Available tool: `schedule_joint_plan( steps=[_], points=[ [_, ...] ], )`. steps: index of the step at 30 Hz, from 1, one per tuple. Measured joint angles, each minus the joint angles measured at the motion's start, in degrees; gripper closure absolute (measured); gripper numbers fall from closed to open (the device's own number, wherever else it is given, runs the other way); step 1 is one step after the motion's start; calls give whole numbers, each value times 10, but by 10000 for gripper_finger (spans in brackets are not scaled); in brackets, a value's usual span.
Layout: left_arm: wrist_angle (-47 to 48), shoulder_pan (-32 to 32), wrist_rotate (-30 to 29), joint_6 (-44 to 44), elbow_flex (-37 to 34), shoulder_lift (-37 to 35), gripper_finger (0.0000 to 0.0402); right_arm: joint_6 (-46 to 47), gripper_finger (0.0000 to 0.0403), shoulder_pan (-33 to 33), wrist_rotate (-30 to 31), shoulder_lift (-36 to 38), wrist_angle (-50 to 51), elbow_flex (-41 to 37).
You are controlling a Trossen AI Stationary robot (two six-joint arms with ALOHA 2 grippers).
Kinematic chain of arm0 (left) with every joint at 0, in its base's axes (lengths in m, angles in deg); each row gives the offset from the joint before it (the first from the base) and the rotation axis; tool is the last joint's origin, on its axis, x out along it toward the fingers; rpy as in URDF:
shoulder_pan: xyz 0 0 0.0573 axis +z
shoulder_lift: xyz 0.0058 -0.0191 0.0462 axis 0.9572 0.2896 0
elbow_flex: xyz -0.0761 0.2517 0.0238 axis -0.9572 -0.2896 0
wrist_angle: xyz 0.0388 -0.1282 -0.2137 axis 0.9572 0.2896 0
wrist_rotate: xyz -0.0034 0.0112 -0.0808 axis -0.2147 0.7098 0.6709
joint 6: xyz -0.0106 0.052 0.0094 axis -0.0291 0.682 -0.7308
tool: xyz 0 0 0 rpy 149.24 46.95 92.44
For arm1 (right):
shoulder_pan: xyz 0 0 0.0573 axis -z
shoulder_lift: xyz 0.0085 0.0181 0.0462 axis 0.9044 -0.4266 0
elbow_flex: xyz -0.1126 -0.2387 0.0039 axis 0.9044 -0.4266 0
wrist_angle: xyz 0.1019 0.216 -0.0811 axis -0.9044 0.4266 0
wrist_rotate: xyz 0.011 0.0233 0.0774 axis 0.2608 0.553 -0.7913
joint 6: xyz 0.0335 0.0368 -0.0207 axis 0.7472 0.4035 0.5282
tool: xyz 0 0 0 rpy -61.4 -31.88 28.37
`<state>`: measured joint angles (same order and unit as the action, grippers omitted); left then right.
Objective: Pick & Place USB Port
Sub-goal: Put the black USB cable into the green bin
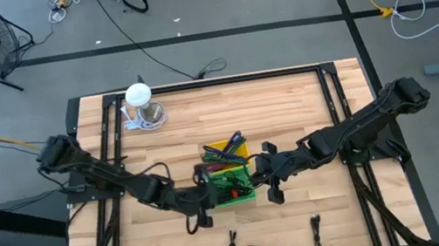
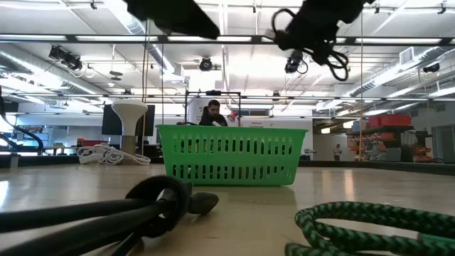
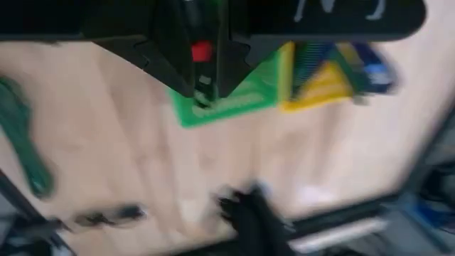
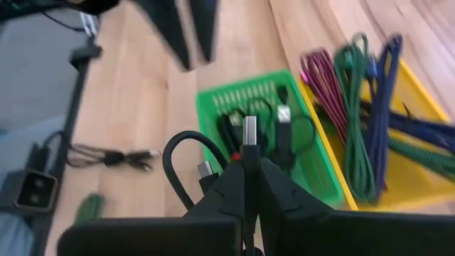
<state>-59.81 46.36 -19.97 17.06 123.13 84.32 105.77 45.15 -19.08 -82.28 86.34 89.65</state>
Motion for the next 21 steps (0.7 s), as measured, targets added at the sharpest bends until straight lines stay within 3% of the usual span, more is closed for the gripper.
schedule_joint_plan(
  steps=[6,13,21],
  points=[
    [66,-2,-110,0,0,-66,333,-14,392,0,19,-23,-50,0],
    [134,-1,-183,-7,-1,-95,333,-28,392,10,19,-77,-152,0],
    [160,1,-191,-10,0,-95,333,-25,392,28,4,-137,-203,0]
  ],
)
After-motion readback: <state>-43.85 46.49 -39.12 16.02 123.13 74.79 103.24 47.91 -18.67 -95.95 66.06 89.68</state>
